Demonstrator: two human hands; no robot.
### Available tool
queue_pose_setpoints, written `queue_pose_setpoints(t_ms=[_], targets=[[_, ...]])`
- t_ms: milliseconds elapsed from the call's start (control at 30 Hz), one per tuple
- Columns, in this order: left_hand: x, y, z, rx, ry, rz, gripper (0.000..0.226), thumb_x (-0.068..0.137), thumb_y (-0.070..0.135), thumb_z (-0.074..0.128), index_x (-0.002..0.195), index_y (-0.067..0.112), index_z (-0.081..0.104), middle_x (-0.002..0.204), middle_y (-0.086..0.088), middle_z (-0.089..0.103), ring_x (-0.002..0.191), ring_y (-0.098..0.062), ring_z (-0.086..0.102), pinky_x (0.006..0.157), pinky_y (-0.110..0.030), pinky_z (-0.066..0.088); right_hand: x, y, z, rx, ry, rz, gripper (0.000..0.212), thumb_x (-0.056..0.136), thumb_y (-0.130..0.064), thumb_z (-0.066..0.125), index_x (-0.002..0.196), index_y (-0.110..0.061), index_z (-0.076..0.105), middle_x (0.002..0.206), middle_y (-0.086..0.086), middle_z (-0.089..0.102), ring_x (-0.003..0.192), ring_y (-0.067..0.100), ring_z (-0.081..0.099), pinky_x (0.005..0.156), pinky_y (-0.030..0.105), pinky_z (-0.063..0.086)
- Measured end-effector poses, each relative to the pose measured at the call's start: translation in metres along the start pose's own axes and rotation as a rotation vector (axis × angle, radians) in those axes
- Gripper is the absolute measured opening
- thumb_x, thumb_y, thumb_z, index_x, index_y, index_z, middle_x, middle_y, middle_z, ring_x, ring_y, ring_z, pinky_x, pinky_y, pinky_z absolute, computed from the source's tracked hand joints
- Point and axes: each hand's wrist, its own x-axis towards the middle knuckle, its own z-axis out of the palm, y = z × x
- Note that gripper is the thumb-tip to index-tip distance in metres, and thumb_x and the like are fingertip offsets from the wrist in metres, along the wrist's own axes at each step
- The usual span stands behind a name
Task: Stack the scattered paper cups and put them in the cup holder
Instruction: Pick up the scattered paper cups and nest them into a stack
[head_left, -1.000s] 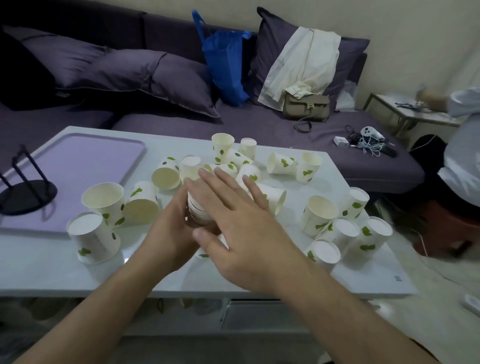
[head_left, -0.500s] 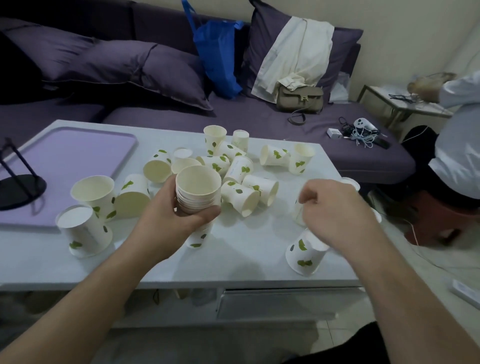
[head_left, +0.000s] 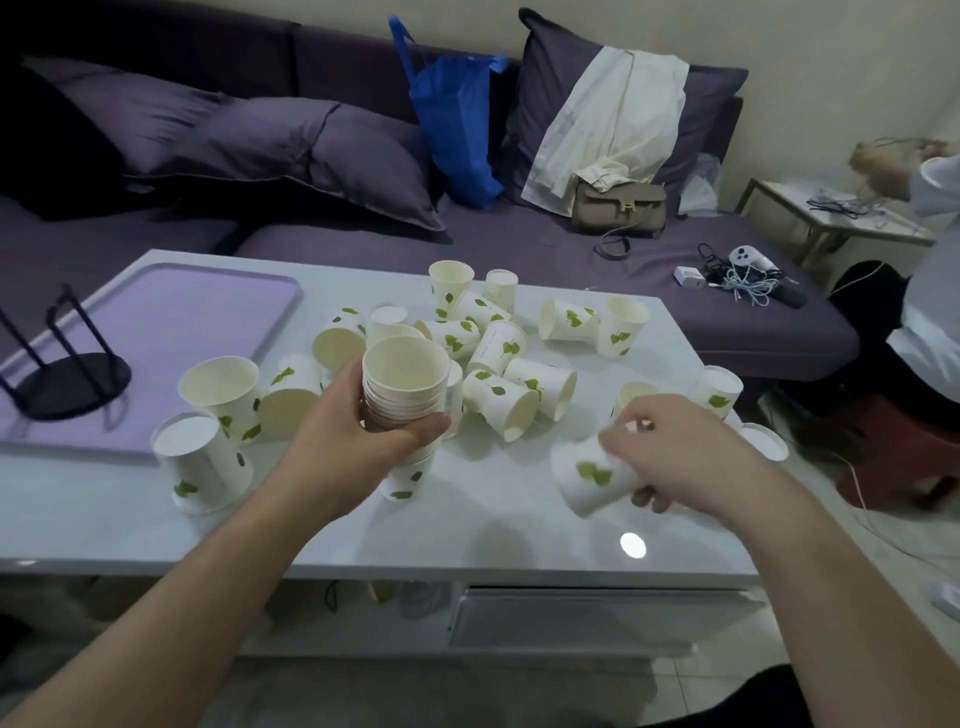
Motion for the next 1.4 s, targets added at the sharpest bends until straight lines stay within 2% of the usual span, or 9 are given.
queue_pose_setpoints(t_ms=[133,267,433,567,700,1000,1167,1300,1400], targets=[[0.0,0.0,-0.005,0.022,0.0,0.004,0.068,0.081,0.028,0.095,0.136,0.042,0.057,0.118,0.019,0.074,0.099,0.016,0.066,0.082,-0.016,0.051,-0.004,-0.025,0.004,0.951,-0.134,-0.087,0.02,0.1,-0.021,0.062,0.101,-0.003,0.07,0.085,0.02,0.065,0.06,0.032,0.061,0.049,0.035,0.048],[0.001,0.0,-0.012,0.075,-0.023,0.009,0.064,0.08,0.03,0.096,0.126,0.048,0.055,0.116,0.022,0.071,0.098,0.02,0.064,0.074,-0.008,0.051,-0.003,-0.05,0.02,1.488,-0.436,-0.131,0.046,0.089,-0.017,0.068,0.132,0.0,0.066,0.126,0.022,0.072,0.107,0.038,0.072,0.088,0.045,0.064],[-0.001,-0.002,-0.021,0.09,-0.067,0.02,0.07,0.08,0.034,0.095,0.135,0.046,0.054,0.116,0.025,0.07,0.105,0.016,0.064,0.081,-0.008,0.052,-0.002,-0.079,0.046,1.483,-0.582,-0.299,0.054,0.087,-0.003,0.067,0.14,0.008,0.059,0.143,0.024,0.066,0.135,0.038,0.065,0.114,0.048,0.051],[0.0,-0.005,-0.03,0.107,-0.073,0.023,0.073,0.077,0.042,0.097,0.136,0.048,0.055,0.114,0.031,0.071,0.106,0.008,0.068,0.095,-0.028,0.058,0.009,-0.105,0.058,1.604,-0.459,-0.241,0.046,0.092,-0.013,0.067,0.134,0.008,0.065,0.133,0.024,0.071,0.121,0.035,0.072,0.103,0.044,0.059],[0.002,-0.008,-0.034,0.097,-0.056,0.02,0.074,0.076,0.041,0.097,0.137,0.047,0.056,0.116,0.026,0.073,0.108,0.003,0.069,0.098,-0.03,0.06,0.018,-0.124,0.067,1.613,-0.385,-0.199,0.049,0.091,-0.029,0.066,0.13,0.0,0.07,0.118,0.024,0.071,0.096,0.031,0.067,0.088,0.037,0.052],[0.012,-0.014,-0.037,0.019,-0.039,-0.003,0.064,0.079,0.03,0.098,0.13,0.043,0.061,0.112,0.028,0.075,0.102,0.007,0.071,0.091,-0.02,0.058,0.03,-0.126,0.086,1.302,-0.331,-0.541,0.043,0.092,-0.013,0.069,0.135,-0.01,0.066,0.128,0.009,0.076,0.116,0.024,0.072,0.1,0.035,0.058],[0.012,-0.013,-0.033,0.007,-0.033,0.009,0.062,0.08,0.024,0.097,0.13,0.038,0.063,0.109,0.023,0.077,0.099,0.004,0.073,0.081,-0.013,0.059,0.031,-0.124,0.1,1.331,-0.411,-0.522,0.069,0.082,-0.01,0.078,0.146,-0.002,0.054,0.146,0.031,0.059,0.136,0.046,0.058,0.12,0.054,0.044],[0.01,-0.012,-0.032,0.001,-0.04,0.006,0.063,0.082,0.019,0.096,0.133,0.034,0.063,0.112,0.015,0.08,0.103,-0.005,0.076,0.09,-0.027,0.065,0.028,-0.122,0.113,1.292,-0.444,-0.511,0.066,0.081,0.003,0.077,0.142,-0.006,0.056,0.141,0.027,0.064,0.129,0.043,0.064,0.11,0.047,0.053],[0.008,-0.012,-0.033,-0.009,-0.04,0.001,0.058,0.083,0.016,0.094,0.131,0.031,0.064,0.11,0.015,0.08,0.1,-0.004,0.077,0.084,-0.022,0.064,0.024,-0.118,0.122,1.188,-0.428,-0.514,0.063,0.08,0.004,0.078,0.139,-0.009,0.058,0.134,0.019,0.071,0.128,0.041,0.065,0.107,0.046,0.054]])
